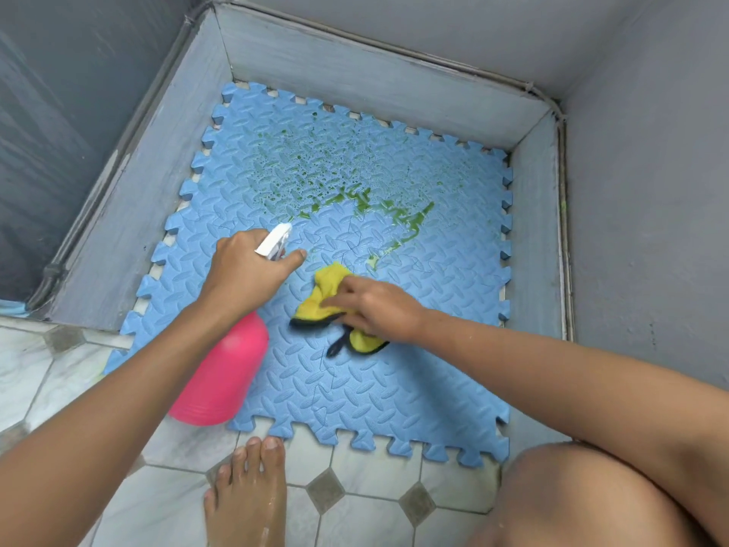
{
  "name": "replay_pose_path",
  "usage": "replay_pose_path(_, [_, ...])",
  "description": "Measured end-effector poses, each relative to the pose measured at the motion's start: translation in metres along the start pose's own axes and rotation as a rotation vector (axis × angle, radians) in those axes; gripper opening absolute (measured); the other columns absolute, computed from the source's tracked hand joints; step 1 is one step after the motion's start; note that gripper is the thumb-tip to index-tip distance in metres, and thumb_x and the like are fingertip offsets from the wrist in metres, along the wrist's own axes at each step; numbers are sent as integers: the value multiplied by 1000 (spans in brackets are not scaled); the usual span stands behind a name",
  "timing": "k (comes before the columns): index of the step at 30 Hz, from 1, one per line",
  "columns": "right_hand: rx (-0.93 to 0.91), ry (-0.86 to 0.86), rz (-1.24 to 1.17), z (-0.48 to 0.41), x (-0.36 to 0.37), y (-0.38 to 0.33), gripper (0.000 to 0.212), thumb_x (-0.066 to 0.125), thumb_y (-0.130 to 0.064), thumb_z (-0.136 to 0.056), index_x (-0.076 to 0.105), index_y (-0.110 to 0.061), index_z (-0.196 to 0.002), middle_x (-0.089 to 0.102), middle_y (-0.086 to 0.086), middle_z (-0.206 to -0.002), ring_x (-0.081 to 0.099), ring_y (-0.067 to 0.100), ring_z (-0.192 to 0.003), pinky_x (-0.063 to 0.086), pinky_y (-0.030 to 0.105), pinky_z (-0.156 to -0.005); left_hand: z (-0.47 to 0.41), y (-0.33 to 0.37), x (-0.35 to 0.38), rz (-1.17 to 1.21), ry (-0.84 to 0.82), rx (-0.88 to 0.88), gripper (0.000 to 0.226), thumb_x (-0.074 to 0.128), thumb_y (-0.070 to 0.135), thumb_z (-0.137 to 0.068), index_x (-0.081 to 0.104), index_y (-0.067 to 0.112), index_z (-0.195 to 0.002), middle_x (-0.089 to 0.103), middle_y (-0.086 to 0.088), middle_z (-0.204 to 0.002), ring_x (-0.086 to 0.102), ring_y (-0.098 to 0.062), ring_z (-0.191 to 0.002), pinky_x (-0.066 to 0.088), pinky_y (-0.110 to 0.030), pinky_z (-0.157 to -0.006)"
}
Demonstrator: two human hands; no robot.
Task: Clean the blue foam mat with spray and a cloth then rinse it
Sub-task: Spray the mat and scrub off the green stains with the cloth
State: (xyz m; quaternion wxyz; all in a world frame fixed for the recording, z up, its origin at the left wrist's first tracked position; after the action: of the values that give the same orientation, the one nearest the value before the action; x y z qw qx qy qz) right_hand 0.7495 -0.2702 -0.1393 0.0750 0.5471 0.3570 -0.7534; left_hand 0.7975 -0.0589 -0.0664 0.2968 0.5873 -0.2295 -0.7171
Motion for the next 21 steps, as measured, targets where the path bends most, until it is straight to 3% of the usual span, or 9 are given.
replay_pose_path(3, [352, 216, -2, 3, -32, 56, 36, 59, -36, -97, 62, -28, -132, 57, 4, -113, 60, 26, -99, 44, 31, -75, 0, -4, -7, 16, 15, -14, 50, 79, 41, -86, 45, 16, -59, 50, -3, -56, 53, -32, -70, 37, -34, -69])
replay_pose_path(5, [527, 305, 48, 2, -42, 74, 31, 58, -34, -98, 64, -24, -126, 56, 5, -109, 60, 31, -91, 45, 34, -70, -2, -14, -16, 67, 39, -44, 45, 79, 41, -84, 51, 12, -63, 58, -10, -60, 63, -35, -69, 54, -39, -69])
replay_pose_path(6, [526, 312, 91, -1, -39, 66, 28, 59, -31, -97, 64, -21, -123, 55, 7, -105, 59, 33, -87, 46, 35, -67, -3, -19, -21, 106, 57, -74, 41, 79, 41, -84, 57, 9, -68, 64, -17, -67, 68, -37, -67, 61, -44, -64])
replay_pose_path(8, [353, 287, 122, -11, -20, 30, 30, 63, -27, -94, 62, -17, -122, 53, 8, -99, 57, 34, -83, 46, 35, -60, -4, -26, -30, 167, 86, -153, 40, 79, 38, -84, 64, 0, -81, 70, -26, -83, 70, -35, -62, 62, -45, -47])
replay_pose_path(10, [64, 162, 74, -24, 8, -18, 37, 66, -23, -90, 62, -20, -127, 53, 9, -98, 56, 32, -83, 45, 36, -57, -4, -32, -37, 190, 119, -199, 41, 80, 36, -83, 67, -2, -87, 70, -27, -90, 70, -39, -68, 61, -43, -42])
replay_pose_path(12, [-98, 34, 51, -40, 25, -51, 43, 65, -20, -88, 61, -25, -131, 52, 7, -100, 56, 31, -87, 42, 36, -57, -2, -35, -41, 210, 128, -210, 39, 80, 36, -82, 68, -1, -87, 71, -26, -91, 72, -42, -79, 60, -40, -42])
replay_pose_path(16, [154, 137, 46, -72, -1, -17, 46, 65, -24, -92, 57, -35, -136, 53, 3, -110, 58, 27, -100, 45, 35, -67, 7, -32, -47, 209, 128, -173, 32, 79, 31, -83, 69, 2, -89, 72, -24, -91, 74, -38, -84, 61, -38, -44])
replay_pose_path(19, [396, 266, 59, -68, -25, 33, 44, 61, -26, -96, 56, -32, -139, 52, 3, -110, 57, 28, -97, 41, 32, -68, 18, -27, -44, 157, 94, -92, 28, 76, 26, -87, 67, -1, -89, 70, -25, -89, 71, -35, -79, 61, -39, -44])
replay_pose_path(21, [369, 294, 117, -60, -23, 26, 41, 60, -27, -96, 57, -28, -136, 52, 4, -106, 56, 29, -93, 47, 35, -66, 22, -25, -39, 136, 82, -49, 27, 74, 29, -86, 67, 2, -85, 69, -21, -83, 71, -34, -74, 62, -42, -47])
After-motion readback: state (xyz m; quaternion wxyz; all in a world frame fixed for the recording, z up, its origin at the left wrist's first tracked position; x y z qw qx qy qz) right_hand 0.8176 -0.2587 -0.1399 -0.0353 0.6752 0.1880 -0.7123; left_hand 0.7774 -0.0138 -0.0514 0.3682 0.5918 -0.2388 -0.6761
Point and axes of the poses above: each hand's wrist, its own z-axis away from the middle knuckle, its own x-axis out of the palm, y = z × x, the point moved 3 cm from there along -z, towards the middle knuckle
